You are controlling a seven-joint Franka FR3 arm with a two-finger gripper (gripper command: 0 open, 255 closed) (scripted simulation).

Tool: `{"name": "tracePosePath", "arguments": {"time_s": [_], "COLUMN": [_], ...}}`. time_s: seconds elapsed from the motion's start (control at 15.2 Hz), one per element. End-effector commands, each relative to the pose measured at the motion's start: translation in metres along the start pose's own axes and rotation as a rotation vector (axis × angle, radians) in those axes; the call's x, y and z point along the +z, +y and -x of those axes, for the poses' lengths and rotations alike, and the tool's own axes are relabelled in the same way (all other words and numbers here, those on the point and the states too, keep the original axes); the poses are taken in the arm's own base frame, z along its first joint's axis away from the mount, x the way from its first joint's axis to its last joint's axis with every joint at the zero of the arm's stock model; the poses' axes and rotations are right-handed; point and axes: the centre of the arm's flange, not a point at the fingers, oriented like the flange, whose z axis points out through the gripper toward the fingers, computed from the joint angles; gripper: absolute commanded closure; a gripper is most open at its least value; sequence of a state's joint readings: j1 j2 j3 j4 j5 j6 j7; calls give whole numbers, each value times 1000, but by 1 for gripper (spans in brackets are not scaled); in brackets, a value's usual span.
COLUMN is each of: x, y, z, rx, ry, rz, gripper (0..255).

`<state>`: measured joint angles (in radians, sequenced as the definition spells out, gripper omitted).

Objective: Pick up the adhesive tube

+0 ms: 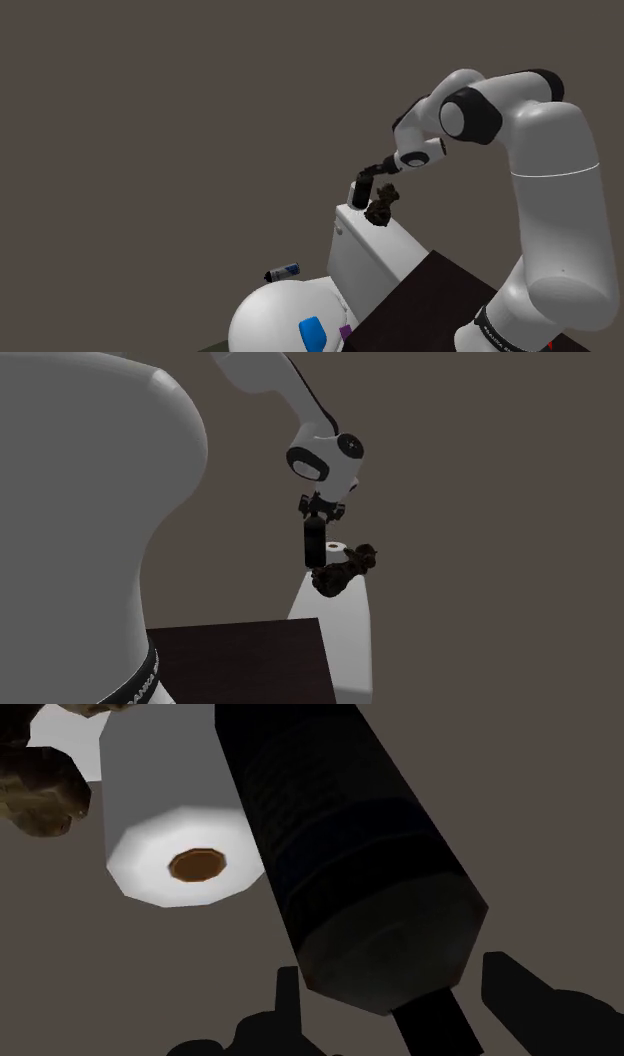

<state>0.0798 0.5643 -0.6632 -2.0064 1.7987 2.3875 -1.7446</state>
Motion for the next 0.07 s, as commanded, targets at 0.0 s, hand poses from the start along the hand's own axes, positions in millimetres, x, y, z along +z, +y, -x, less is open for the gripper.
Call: {"name": "tracePosePath", "arguments": {"time_s": [0.0], "x": [-2], "y": [-1], "z": [-3], "rx": [0], "ry": [1], "rz": [0], "gripper": [255]}}
